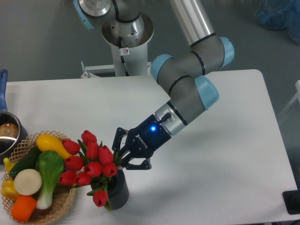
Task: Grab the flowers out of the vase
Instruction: 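Lower the gripper around the tulip stems and close it, then lift the gripped tulips up out of the black vase, then carry the tulip bunch away from the vase and hold it raised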
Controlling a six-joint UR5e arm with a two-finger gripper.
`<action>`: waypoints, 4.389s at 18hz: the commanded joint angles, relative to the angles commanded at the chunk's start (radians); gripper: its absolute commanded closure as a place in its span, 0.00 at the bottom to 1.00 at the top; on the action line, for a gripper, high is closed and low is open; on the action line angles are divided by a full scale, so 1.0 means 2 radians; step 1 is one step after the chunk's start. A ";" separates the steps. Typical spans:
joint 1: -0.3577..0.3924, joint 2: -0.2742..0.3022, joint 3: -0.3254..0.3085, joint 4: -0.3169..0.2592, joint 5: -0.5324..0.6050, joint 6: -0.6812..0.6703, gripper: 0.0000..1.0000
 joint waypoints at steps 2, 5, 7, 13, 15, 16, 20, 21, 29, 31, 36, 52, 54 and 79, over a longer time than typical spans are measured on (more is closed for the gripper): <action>0.000 0.002 0.009 0.000 0.000 -0.021 0.90; -0.001 0.003 0.021 -0.001 0.001 -0.053 0.90; -0.001 0.011 0.025 -0.001 0.001 -0.068 0.90; -0.001 0.036 0.029 -0.001 0.001 -0.111 0.90; -0.002 0.039 0.038 -0.001 0.001 -0.133 0.90; -0.002 0.039 0.044 -0.001 0.001 -0.143 0.90; -0.002 0.039 0.065 -0.001 -0.006 -0.170 0.90; -0.002 0.039 0.068 -0.001 -0.010 -0.174 0.90; 0.002 0.050 0.089 -0.001 -0.015 -0.181 0.90; 0.002 0.051 0.097 -0.001 -0.015 -0.189 0.90; 0.007 0.053 0.114 -0.001 -0.015 -0.205 0.90; 0.075 0.094 0.095 -0.003 0.168 -0.162 0.94; 0.080 0.097 0.084 -0.002 0.194 -0.158 0.97; 0.110 0.123 0.049 -0.154 0.481 -0.057 0.96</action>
